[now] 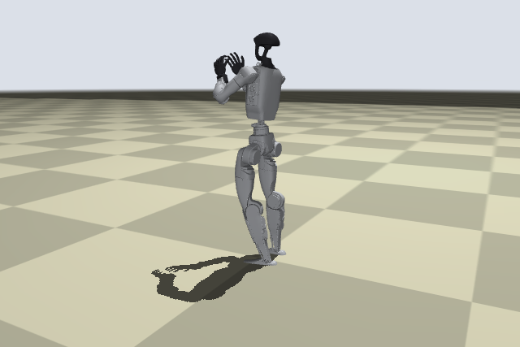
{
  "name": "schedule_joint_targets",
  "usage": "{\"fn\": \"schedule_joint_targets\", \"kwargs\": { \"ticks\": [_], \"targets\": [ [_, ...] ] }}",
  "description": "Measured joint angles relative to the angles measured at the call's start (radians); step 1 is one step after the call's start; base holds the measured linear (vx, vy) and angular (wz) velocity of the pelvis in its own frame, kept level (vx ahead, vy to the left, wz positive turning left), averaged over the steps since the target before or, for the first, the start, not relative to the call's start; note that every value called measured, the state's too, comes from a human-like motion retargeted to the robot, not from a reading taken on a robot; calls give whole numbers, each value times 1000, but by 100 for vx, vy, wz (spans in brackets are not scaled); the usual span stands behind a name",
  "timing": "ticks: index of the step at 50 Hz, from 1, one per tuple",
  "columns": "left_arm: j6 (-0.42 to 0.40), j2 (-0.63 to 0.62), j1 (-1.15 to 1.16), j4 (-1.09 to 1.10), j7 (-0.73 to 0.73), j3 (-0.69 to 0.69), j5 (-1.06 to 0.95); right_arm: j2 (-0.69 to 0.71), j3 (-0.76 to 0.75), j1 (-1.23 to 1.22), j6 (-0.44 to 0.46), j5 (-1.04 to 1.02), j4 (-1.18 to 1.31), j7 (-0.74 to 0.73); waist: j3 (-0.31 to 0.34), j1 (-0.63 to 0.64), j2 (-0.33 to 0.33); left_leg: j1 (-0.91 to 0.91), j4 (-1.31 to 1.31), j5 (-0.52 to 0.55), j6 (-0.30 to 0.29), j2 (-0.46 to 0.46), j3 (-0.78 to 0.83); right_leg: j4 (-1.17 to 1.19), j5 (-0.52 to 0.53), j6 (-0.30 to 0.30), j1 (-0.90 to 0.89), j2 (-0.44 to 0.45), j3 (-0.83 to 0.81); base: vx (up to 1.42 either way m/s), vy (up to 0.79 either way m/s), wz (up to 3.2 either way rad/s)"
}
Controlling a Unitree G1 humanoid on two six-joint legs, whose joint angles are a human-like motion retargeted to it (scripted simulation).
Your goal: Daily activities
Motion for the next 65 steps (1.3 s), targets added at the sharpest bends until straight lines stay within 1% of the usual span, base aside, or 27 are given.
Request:
{"fn": "schedule_joint_targets", "kwargs": {
  "ticks": [5, 13, 19, 25, 32, 47, 58, 65],
  "targets": [
    [-5, 9, -47, -9, 31, -29, 9, 0, 22, -47, -11, 13, -3, -27, -1, -1, 3, -9, 36, -13, -8, 10, 1, 18, -11, -3, 0, 4, -5, 0, 0, 0],
    [-26, 28, -69, -43, 94, -28, -5, -20, 38, -70, -43, 28, -50, -106, -9, 1, 11, -17, 58, -32, -15, 21, 4, 38, -23, -4, -6, 10, -5, 0, 0, 0],
    [-32, 37, -93, -67, 107, -61, -15, -41, 75, -88, -54, 49, -91, -128, -15, 10, 12, -25, 78, -42, -25, 24, 2, 48, -34, -5, -7, 10, -11, 0, 0, 0],
    [-40, 29, -102, -83, 98, -87, -48, -41, 96, -87, -67, 96, -116, -117, -16, 16, 15, -29, 91, -42, -38, 26, -1, 56, -38, -3, -6, 10, -18, 0, 0, 0],
    [-54, 8, -84, -84, 87, -89, -101, -31, 82, -57, -84, 119, -127, -103, -17, 19, 20, -32, 92, -43, -44, 27, -8, 65, -44, -7, -9, 11, -23, 0, 0, 0],
    [-83, -25, -68, -73, 25, -131, -290, -16, 88, -15, -114, 248, -143, -46, -12, 22, 25, -43, 118, -35, -51, 27, -32, 96, -55, -10, -16, 11, -29, 0, 0, 0],
    [-70, -41, -10, -49, -38, -126, -399, 20, 61, 46, -106, 306, -114, 15, -1, 42, 23, -43, 137, -43, -45, 25, -52, 141, -86, -29, -23, 10, -41, 0, 0, 0],
    [-63, -45, 22, -50, -48, -102, -419, 34, 41, 87, -96, 281, -110, 23, 6, 57, 22, -49, 156, -55, -43, 26, -67, 167, -105, -37, -27, 10, -54, 0, 0, 0]
  ]
}}
